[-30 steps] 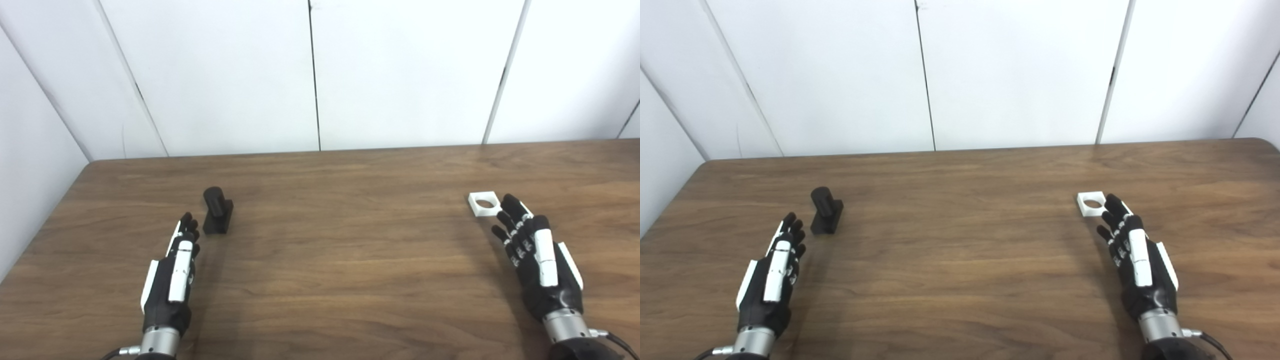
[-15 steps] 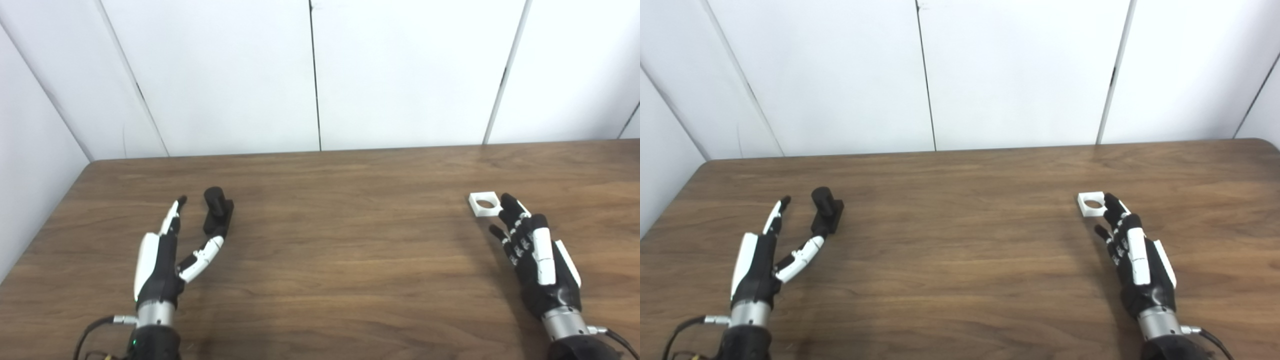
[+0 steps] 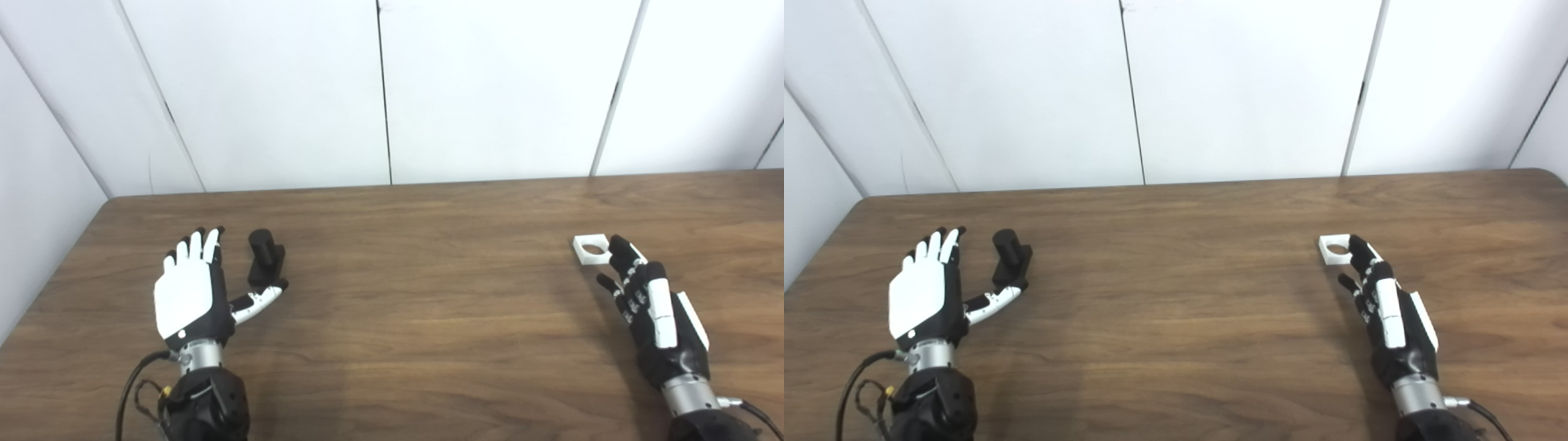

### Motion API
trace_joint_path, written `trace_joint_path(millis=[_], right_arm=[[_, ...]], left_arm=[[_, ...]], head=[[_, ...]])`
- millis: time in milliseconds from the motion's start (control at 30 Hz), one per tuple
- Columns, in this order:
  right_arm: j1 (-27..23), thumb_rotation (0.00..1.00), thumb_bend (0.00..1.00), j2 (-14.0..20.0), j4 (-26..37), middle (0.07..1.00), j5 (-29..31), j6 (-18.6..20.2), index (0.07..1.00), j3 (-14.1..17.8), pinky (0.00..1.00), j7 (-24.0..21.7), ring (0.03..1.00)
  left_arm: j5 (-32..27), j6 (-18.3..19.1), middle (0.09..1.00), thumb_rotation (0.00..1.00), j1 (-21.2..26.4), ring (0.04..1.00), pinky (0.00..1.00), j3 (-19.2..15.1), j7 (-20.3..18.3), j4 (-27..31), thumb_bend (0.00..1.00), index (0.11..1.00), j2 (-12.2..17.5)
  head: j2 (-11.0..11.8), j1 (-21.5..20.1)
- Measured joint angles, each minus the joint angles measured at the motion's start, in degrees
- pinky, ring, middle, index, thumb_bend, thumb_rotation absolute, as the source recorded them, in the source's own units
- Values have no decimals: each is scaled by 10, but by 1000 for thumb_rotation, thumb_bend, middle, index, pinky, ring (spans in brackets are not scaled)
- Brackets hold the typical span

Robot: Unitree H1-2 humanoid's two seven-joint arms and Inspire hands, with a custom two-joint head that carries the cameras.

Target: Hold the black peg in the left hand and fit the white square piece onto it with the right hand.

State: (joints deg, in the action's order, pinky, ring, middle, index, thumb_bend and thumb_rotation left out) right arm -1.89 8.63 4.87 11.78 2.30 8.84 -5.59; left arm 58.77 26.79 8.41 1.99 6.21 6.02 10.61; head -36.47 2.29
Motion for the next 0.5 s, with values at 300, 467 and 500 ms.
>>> trace_joint_path(millis=[300,467,500], right_arm=[[0,946,671,-2,0,941,-8,-9,896,0,894,2,975],[1,950,663,-2,0,946,-12,-9,903,0,894,3,977],[1,945,664,-2,0,946,-12,-9,902,1,895,3,977]], left_arm=[[20,1,989,496,31,1000,1000,-20,-13,-43,806,842,-16],[11,1,973,501,44,1000,1000,-22,6,-71,785,797,-16],[11,1,966,507,47,1000,1000,-22,7,-78,780,780,-16]], head=[[3,1],[3,1],[4,1]])
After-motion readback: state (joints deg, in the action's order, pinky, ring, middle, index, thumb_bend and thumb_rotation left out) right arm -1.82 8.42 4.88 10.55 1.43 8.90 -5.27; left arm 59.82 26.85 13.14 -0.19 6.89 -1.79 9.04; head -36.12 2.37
